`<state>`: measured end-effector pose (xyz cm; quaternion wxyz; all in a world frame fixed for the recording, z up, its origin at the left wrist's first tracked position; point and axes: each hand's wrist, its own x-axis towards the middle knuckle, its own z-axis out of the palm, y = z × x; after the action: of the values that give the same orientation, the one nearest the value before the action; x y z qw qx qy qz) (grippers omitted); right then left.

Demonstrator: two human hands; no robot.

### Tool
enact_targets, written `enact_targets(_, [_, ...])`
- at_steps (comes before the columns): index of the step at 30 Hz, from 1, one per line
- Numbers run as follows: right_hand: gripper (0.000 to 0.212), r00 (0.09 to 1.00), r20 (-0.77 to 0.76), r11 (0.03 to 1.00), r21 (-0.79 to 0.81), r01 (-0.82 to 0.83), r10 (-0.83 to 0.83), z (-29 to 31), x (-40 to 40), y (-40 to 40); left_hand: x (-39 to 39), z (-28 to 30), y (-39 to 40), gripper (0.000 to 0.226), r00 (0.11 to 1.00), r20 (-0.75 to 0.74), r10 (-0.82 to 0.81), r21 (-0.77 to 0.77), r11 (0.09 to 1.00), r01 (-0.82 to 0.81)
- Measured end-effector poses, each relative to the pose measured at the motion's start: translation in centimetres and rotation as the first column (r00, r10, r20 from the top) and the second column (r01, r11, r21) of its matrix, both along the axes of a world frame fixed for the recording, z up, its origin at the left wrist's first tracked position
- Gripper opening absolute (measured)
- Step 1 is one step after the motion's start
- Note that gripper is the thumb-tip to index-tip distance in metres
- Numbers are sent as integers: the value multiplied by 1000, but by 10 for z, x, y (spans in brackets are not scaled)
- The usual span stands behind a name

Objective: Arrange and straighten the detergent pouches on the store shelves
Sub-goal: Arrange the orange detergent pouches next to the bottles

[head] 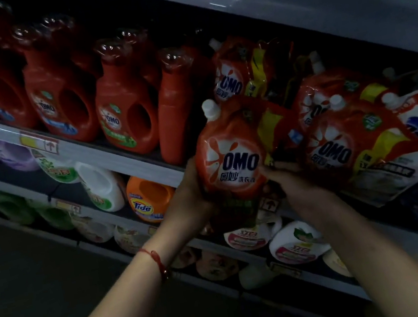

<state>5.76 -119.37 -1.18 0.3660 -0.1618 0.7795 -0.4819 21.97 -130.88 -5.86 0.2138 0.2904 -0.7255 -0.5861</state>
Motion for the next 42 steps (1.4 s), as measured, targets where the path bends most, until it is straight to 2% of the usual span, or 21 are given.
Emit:
enact_targets(2, [11,999,-24,997,-75,34,-35,4,3,-5,-3,8,-10,81,1000,24,-1,-120,993,4])
enact_targets(4, [15,996,-27,985,-150,81,-86,9,4,-13,-11,13,-20,69,996,47,71,-309,950,-53])
enact_targets(6, [16,991,7,966,-219,135,-136,13,6,-23,-26,14,-32,54,986,34,163,-523,844,-121])
enact_targets(8, [14,981,47,939,-283,194,-188,11,5,-34,-44,12,-45,53,987,24,157,-613,783,-109])
enact_targets(10, [13,972,44,916,-328,230,-229,7,3,-42,-61,6,-52,55,990,25,137,-640,763,-89])
enact_targets(14, [9,952,57,891,-341,300,-299,-11,-10,-44,-81,-4,-51,51,990,49,129,-579,812,-77])
enact_targets(17, [15,956,17,901,-329,281,-292,-19,-18,-38,-84,-8,-49,54,992,58,116,-516,854,-70])
enact_targets(19, [9,964,-52,923,-305,234,-262,-21,-21,-34,-83,-7,-49,55,990,74,117,-513,856,-63])
enact_targets(22, [12,973,-135,960,-235,153,-188,-22,-24,-30,-80,-6,-47,62,980,133,148,-553,832,-51])
enact_targets(24, [29,980,-158,980,-174,96,-124,-23,-27,-23,-76,-3,-44,68,960,214,178,-593,805,-17])
enact_targets(27, [35,977,-207,997,-50,-64,52,-17,-23,-14,-66,11,-34,68,907,338,251,-699,713,63])
enact_targets(30, [56,948,-237,976,78,-201,214,0,-13,-7,-52,33,-20,65,855,430,291,-749,644,158])
enact_targets(32, [65,889,-296,934,191,-303,349,21,-5,10,-41,48,-6,64,832,458,313,-772,604,198])
enact_targets(35, [65,690,-503,854,338,-396,520,56,3,45,-20,70,17,61,849,381,366,-840,520,153])
enact_targets(38, [64,521,-637,822,402,-404,568,87,6,80,-3,97,43,67,853,337,399,-879,458,132])
enact_targets(42, [71,299,-770,818,467,-336,563,125,1,127,6,138,83,69,831,353,430,-912,358,202])
